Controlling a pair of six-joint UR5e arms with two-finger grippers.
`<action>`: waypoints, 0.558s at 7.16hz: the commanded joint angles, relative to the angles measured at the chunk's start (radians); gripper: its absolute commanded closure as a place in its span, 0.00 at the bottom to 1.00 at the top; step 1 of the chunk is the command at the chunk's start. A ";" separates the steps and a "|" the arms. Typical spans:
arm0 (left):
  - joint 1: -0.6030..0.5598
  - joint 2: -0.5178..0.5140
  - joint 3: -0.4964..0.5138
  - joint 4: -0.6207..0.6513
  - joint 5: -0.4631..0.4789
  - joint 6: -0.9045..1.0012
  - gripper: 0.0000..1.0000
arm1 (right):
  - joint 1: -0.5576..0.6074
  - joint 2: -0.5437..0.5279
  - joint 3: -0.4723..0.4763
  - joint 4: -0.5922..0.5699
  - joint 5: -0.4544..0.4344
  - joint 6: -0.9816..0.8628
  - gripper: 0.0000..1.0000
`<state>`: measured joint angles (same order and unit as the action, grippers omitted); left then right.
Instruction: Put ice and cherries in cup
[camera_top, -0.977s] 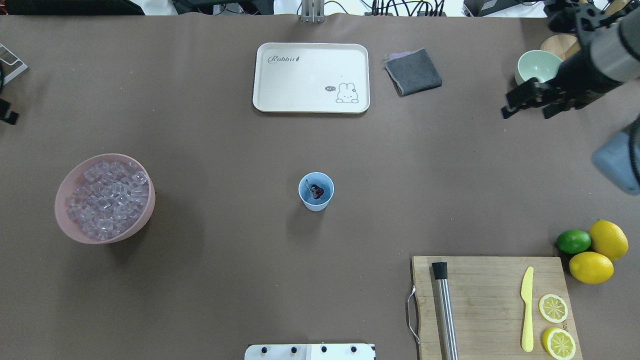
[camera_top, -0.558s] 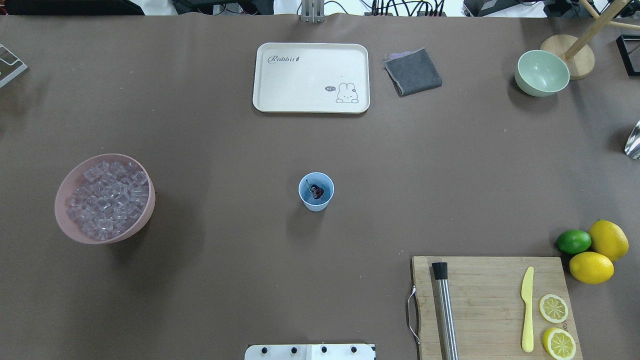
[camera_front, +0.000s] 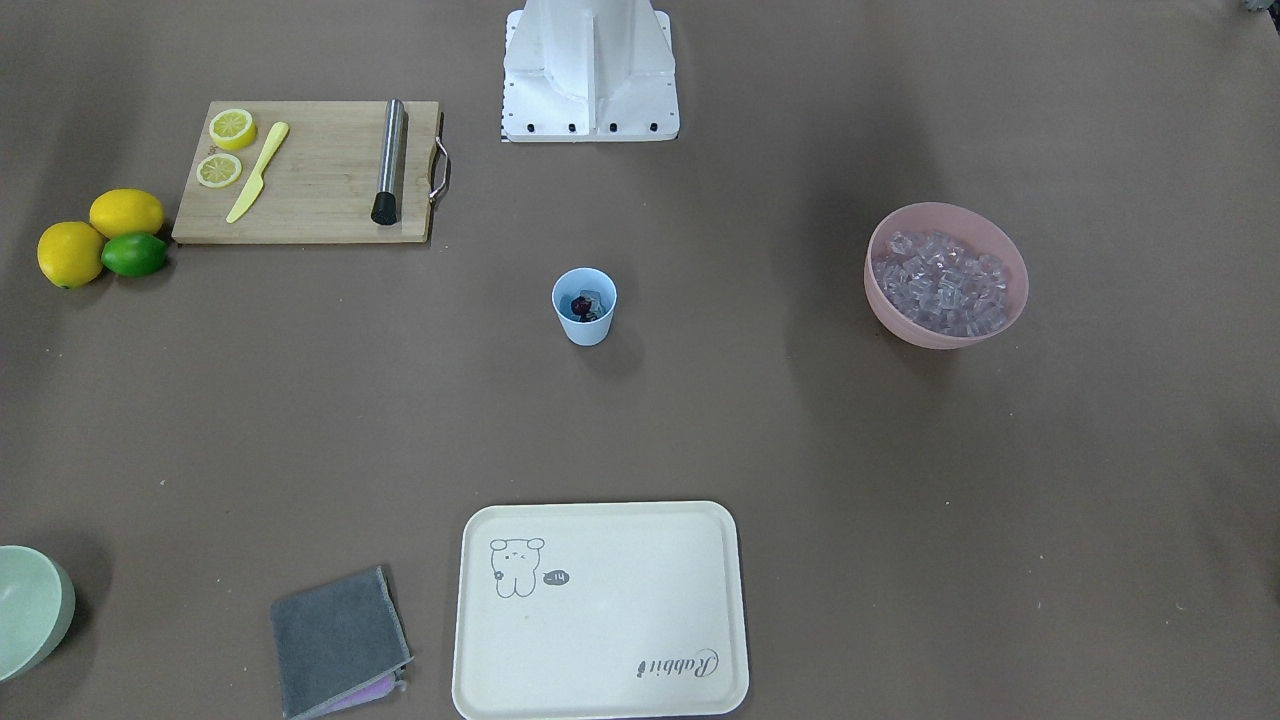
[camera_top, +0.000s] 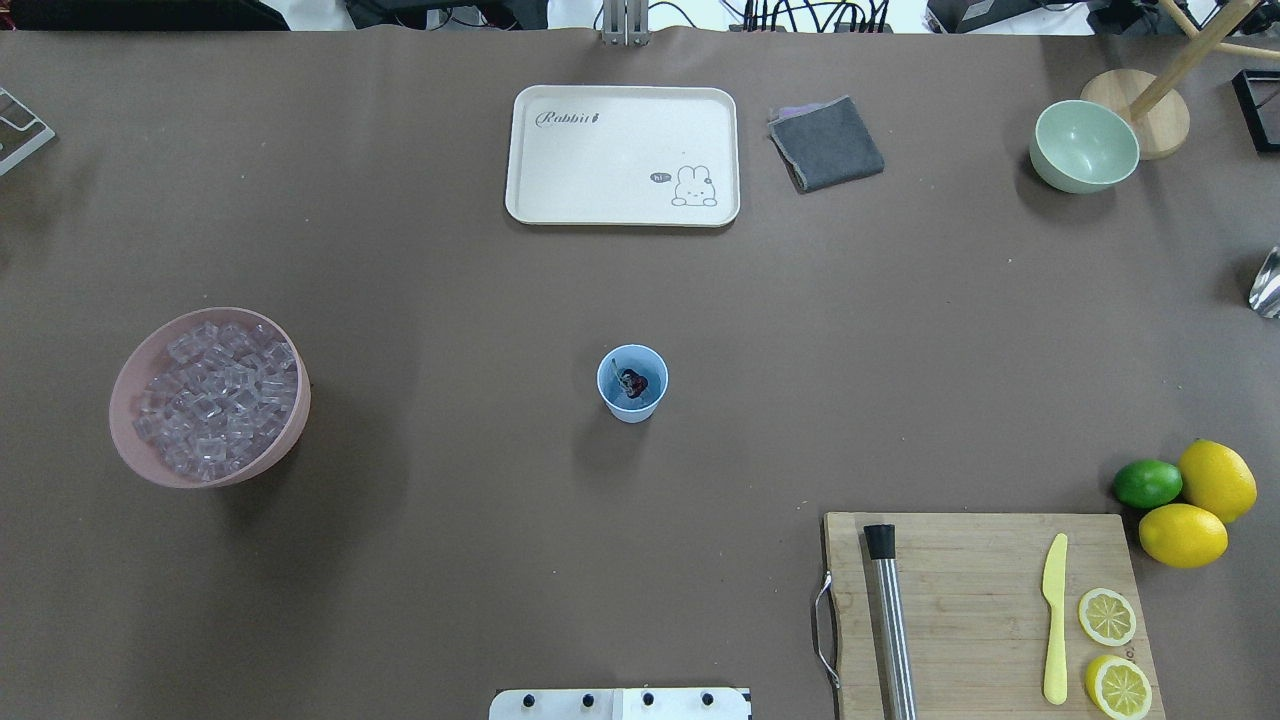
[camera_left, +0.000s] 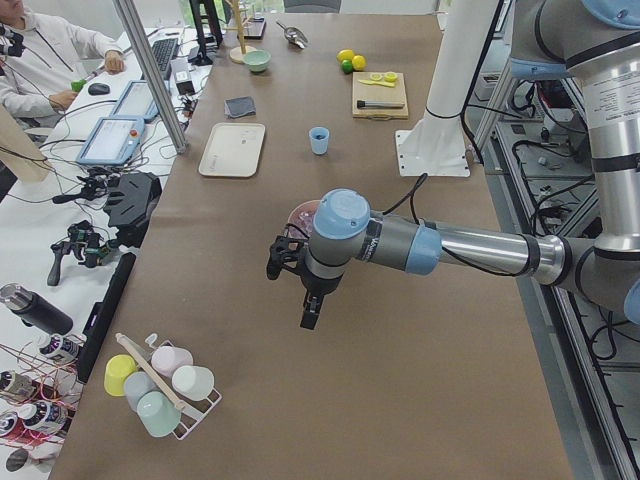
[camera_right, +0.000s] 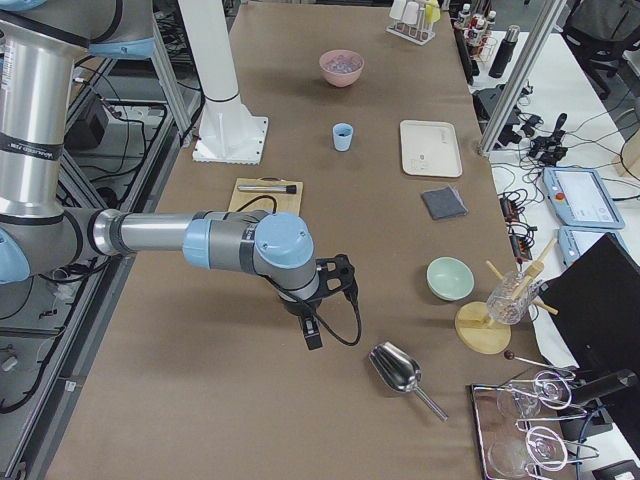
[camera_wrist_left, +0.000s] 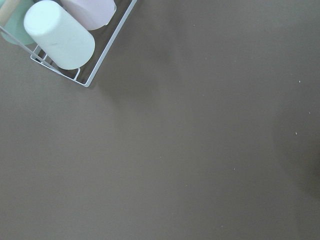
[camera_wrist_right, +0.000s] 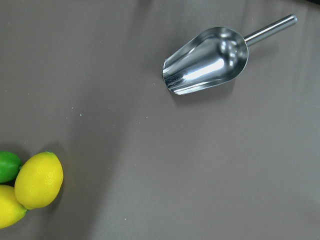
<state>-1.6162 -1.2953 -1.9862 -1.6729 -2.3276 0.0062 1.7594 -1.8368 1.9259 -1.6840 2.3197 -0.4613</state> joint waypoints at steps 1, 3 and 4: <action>-0.001 0.001 0.001 -0.001 0.007 -0.015 0.02 | -0.001 0.001 -0.007 -0.010 -0.065 -0.048 0.00; -0.011 0.002 0.021 0.002 -0.001 -0.048 0.02 | -0.001 -0.010 -0.007 -0.011 -0.060 -0.054 0.00; -0.005 0.011 0.026 0.001 -0.003 -0.046 0.02 | -0.006 -0.006 -0.008 -0.011 -0.062 -0.053 0.00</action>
<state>-1.6226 -1.2918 -1.9641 -1.6717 -2.3274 -0.0363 1.7568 -1.8446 1.9191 -1.6943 2.2599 -0.5130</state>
